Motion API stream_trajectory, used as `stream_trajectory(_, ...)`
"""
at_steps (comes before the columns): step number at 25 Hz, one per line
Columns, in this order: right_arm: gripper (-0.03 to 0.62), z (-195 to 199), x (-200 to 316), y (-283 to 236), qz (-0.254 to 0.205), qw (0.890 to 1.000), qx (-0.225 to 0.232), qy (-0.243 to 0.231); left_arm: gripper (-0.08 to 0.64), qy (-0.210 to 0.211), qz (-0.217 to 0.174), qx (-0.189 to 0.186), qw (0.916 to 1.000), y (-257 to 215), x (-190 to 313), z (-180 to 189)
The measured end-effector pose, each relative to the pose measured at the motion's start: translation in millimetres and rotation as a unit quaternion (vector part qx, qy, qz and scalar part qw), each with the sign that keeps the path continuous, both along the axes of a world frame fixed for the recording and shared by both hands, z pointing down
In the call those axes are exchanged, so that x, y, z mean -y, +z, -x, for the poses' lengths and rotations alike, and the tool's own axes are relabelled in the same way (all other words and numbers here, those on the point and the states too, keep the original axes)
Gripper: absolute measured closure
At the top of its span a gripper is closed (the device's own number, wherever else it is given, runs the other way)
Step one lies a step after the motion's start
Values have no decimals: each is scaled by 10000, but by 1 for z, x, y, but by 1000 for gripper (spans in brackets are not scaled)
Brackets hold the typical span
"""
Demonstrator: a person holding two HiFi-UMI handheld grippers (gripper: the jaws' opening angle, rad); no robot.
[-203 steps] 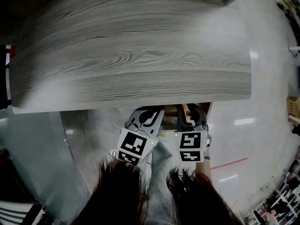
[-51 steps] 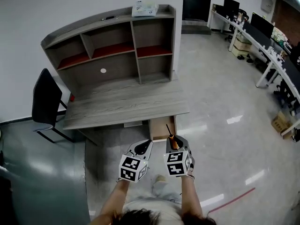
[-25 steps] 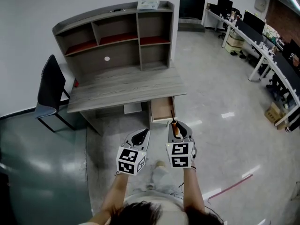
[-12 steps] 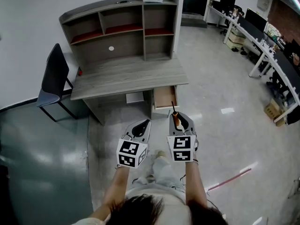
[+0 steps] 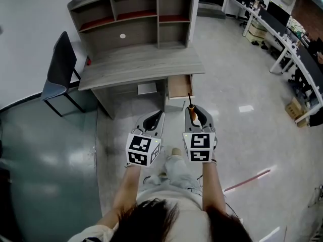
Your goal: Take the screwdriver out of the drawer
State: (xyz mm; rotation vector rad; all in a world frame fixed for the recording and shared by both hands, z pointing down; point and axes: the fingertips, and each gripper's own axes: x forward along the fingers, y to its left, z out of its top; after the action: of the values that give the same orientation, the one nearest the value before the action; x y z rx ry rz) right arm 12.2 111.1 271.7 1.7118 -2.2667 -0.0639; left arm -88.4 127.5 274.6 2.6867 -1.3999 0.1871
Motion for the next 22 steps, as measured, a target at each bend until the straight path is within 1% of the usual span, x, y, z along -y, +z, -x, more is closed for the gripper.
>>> stream_trajectory(3, 511, -1, -10, -2, -43, 10000, 15, -22, 541, 3, -29, 3, 10000, -1, -9, -2)
stream_trajectory(9, 511, 1, -14, -9, -125, 9999, 56, -83, 542, -9, -92, 14, 10000, -8, -15, -5)
stream_trajectory(15, 511, 2, -19, -15, -156, 9995, 29, -282, 542, -117, -68, -9, 9999, -13, -20, -13)
stream_trajectory(22, 511, -11, -36, -25, -223, 9990, 118, -363, 543, -134, -78, 18, 9999, -20, -39, -30)
